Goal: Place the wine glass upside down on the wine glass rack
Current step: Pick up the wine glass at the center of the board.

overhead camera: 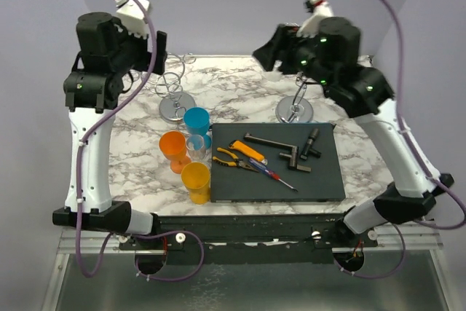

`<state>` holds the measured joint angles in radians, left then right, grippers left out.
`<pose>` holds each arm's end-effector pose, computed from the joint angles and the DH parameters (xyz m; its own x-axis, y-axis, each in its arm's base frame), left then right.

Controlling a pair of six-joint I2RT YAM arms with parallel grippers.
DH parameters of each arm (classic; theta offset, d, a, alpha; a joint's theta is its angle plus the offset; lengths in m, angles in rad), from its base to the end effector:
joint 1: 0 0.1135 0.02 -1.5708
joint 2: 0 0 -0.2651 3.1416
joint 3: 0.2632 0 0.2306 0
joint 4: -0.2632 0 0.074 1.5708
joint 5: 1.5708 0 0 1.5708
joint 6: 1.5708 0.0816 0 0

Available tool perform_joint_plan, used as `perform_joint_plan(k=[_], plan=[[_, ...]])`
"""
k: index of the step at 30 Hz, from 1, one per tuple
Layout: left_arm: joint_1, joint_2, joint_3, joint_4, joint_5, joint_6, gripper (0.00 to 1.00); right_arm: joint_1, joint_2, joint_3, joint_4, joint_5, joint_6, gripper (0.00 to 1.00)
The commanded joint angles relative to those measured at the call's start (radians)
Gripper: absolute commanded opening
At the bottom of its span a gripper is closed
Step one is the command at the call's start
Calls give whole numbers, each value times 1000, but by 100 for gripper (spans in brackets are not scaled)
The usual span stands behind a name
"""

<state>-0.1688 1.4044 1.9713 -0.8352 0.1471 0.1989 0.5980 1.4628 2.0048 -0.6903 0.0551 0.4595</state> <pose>0.2749 -0.0590 0.5041 -0.1958 0.2316 -0.9529 0.3511 0.9238 0.1524 0.2546 0.1680 0.5203 -0.3388 0.3050 -0.8900 -0.4093 0.8040 0.4313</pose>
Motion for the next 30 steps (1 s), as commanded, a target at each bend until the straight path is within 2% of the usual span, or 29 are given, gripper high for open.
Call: perform_joint_plan(k=[1, 8, 12, 20, 30], plan=[[159, -62, -39, -128, 181, -37, 99, 230, 118, 67, -139, 281, -81, 71], [160, -154, -223, -159, 218, -19, 99, 424, 205, -55, -148, 297, -42, 72], [160, -194, -283, -150, 229, -51, 99, 477, 299, -29, -179, 241, -18, 70], [160, -230, -346, -151, 205, -73, 99, 499, 436, 9, -203, 155, -13, 63], [160, -266, -370, -153, 219, -69, 99, 499, 496, 16, -208, 177, -28, 56]])
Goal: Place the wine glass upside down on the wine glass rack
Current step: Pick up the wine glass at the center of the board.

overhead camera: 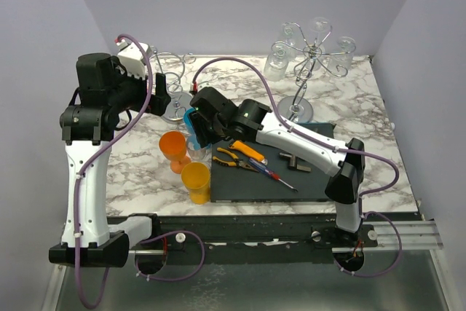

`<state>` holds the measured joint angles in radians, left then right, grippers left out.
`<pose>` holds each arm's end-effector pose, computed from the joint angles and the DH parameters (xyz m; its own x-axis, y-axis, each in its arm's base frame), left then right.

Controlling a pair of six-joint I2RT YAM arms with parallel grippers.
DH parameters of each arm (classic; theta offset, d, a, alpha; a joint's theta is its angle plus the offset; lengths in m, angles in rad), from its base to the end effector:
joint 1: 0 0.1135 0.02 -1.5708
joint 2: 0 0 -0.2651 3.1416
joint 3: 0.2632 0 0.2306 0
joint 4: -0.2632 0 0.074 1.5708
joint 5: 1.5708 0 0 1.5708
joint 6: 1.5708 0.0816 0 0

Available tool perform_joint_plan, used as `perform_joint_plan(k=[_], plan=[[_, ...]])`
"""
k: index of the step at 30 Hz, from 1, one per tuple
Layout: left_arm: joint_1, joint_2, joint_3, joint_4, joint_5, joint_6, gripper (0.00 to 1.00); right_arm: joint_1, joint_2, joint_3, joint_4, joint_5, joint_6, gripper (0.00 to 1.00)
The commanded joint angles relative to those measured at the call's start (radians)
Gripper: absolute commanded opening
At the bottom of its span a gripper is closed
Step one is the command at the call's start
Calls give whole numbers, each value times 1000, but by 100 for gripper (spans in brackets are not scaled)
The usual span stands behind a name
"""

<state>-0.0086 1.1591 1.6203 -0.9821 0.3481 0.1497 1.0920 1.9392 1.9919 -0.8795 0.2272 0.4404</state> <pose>0.2171 -0.0297 0.4343 -0.4467 0.1441 -0.8830 0.3748 0.9263 -0.0385 0.2184 0.3808 0.3195 -0.6453 -0.3416 -0.6833 -0.5741 0.8069 0.1388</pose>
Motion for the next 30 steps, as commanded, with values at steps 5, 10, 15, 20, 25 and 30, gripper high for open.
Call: perform_joint_plan(k=[5, 10, 15, 20, 25, 30], plan=[[-1, -28, -31, -7, 31, -10, 99, 6, 42, 29, -3, 12, -22, 54], [-1, -46, -36, -6, 15, 13, 99, 4, 90, 43, 3, 2, -34, 53], [-1, -59, -45, -9, 17, 27, 99, 0, 136, 71, -5, -9, -38, 47], [-1, -65, -65, -9, 22, 46, 99, -12, 137, 75, -2, -3, -42, 21], [-1, -63, -75, -9, 39, 59, 99, -28, 104, 120, -47, 42, -54, 2], [-1, -52, -79, -9, 100, 44, 99, -40, 37, 192, -135, 92, -77, 1]])
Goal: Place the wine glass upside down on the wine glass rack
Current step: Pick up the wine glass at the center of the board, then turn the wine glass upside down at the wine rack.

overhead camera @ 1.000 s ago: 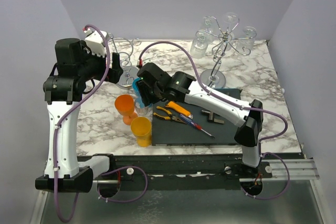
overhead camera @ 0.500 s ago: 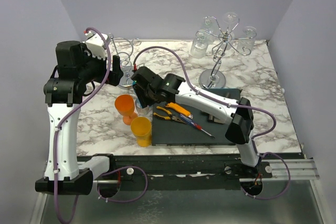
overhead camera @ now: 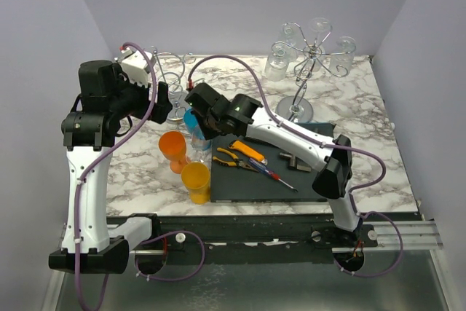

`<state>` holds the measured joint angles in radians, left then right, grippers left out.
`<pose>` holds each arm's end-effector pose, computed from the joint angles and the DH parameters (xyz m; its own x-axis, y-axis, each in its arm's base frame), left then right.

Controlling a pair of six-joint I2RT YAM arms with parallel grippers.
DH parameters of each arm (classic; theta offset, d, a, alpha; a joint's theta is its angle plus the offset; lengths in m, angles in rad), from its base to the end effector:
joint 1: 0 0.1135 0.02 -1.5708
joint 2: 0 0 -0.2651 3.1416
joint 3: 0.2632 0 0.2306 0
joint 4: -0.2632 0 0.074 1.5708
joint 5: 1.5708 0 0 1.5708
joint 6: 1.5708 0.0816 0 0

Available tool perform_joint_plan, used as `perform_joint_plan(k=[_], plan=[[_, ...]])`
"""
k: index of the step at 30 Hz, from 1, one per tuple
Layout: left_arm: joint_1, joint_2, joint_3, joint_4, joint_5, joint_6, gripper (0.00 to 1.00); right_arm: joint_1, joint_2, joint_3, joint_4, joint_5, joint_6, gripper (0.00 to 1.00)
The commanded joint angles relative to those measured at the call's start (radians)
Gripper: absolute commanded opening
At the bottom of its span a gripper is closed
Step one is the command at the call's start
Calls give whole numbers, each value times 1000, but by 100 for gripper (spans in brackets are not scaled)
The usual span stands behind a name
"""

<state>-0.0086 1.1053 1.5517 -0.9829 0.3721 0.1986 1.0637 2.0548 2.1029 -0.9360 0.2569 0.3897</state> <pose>0.2046 -0.0314 0.4240 -0.4378 0.1876 -0.8793 0.4150 0.9097 -0.0126 0.2412 0.3915 0.3002 -0.6401 -0.3956 -0.6586 -0.5669 0.8218 0.0574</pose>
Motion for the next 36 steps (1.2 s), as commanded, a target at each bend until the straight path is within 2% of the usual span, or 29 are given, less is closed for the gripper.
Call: perform_joint_plan(k=[1, 8, 12, 15, 22, 25, 36], plan=[[-1, 4, -9, -7, 88, -8, 99, -14, -94, 96, -97, 72, -29, 1], [-1, 6, -18, 7, 198, -33, 99, -25, -179, 245, -249, 114, -65, 1], [-1, 11, -33, 30, 275, -75, 99, -27, -257, 282, -262, 136, -81, 1], [-1, 13, -50, 61, 321, -101, 99, -28, -345, 237, -189, 163, -88, 1], [-7, 31, -70, 118, 418, -194, 99, -28, -579, -70, 166, 153, -98, 1], [-36, 44, -83, 132, 422, -236, 99, -28, -641, -153, 277, 129, -97, 1], [-111, 83, -79, 185, 397, -272, 99, -28, -673, -202, 357, 66, -63, 1]])
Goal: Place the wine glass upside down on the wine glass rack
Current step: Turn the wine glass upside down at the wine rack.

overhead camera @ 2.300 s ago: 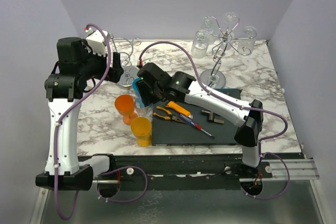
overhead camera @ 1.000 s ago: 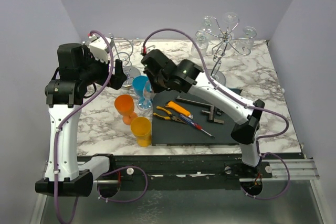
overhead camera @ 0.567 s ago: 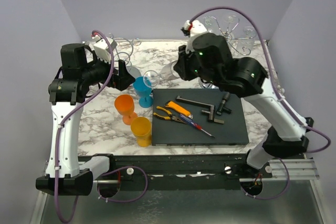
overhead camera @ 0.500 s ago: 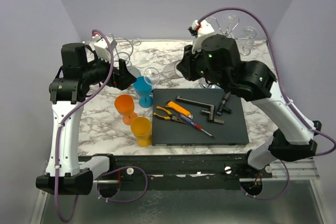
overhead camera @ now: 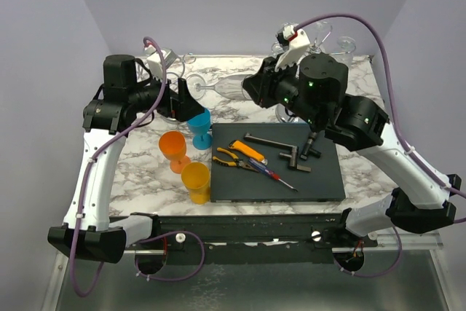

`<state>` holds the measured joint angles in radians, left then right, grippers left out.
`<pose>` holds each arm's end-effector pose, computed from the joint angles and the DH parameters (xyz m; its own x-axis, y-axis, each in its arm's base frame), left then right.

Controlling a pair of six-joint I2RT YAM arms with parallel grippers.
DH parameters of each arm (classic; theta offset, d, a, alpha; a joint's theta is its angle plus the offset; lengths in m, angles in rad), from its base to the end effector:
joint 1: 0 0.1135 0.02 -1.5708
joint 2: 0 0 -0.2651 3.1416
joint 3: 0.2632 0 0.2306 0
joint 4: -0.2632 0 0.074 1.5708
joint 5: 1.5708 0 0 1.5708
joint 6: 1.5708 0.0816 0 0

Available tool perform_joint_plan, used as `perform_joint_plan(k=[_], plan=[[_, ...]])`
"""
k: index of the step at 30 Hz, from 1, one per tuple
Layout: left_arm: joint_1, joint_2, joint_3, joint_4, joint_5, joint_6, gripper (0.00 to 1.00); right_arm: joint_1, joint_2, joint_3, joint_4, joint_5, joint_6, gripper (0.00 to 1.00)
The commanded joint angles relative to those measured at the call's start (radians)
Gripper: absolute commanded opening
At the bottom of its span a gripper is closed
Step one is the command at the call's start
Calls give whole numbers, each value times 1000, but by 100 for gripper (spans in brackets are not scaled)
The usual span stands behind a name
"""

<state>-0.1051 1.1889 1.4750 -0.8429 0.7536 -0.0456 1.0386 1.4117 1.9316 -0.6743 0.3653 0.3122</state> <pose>0.2241 -0.0798 0.4093 -0.5548 0.0251 -0.8316 0.6296 0.6661 -0.3999 0.1722 0.2350 0.5148 -0.2665 0.1129 -0.9572 -0.5715 0.7812 0.2512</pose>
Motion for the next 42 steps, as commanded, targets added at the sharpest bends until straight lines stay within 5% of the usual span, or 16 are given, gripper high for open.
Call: perform_joint_plan(k=[1, 11, 14, 19, 21, 26, 32, 37, 42], plan=[[-15, -3, -3, 51, 16, -26, 99, -3, -31, -35, 96, -49, 15, 1], [-15, -8, -25, 101, 14, -32, 94, -2, -101, -137, 153, -110, 45, 1], [-16, 0, -19, 108, 54, -43, 78, -3, -124, -182, 185, -117, 52, 1], [-15, 16, -5, 109, 119, -46, 27, -3, -145, -262, 248, -150, 64, 1], [-16, 23, 10, 109, 126, -44, 15, -3, -141, -278, 251, -166, 71, 1], [-15, 29, 63, 108, 95, 18, 13, -3, -159, -306, 184, -177, 97, 35], [-17, 10, 97, 120, 21, 327, 0, -3, -297, -409, 62, -161, 136, 78], [-17, -67, 35, 190, 52, 610, 0, -3, -377, -400, -114, -155, 147, 95], [-31, -155, -48, 310, 131, 815, 0, -3, -345, -348, -135, -230, 113, 100]])
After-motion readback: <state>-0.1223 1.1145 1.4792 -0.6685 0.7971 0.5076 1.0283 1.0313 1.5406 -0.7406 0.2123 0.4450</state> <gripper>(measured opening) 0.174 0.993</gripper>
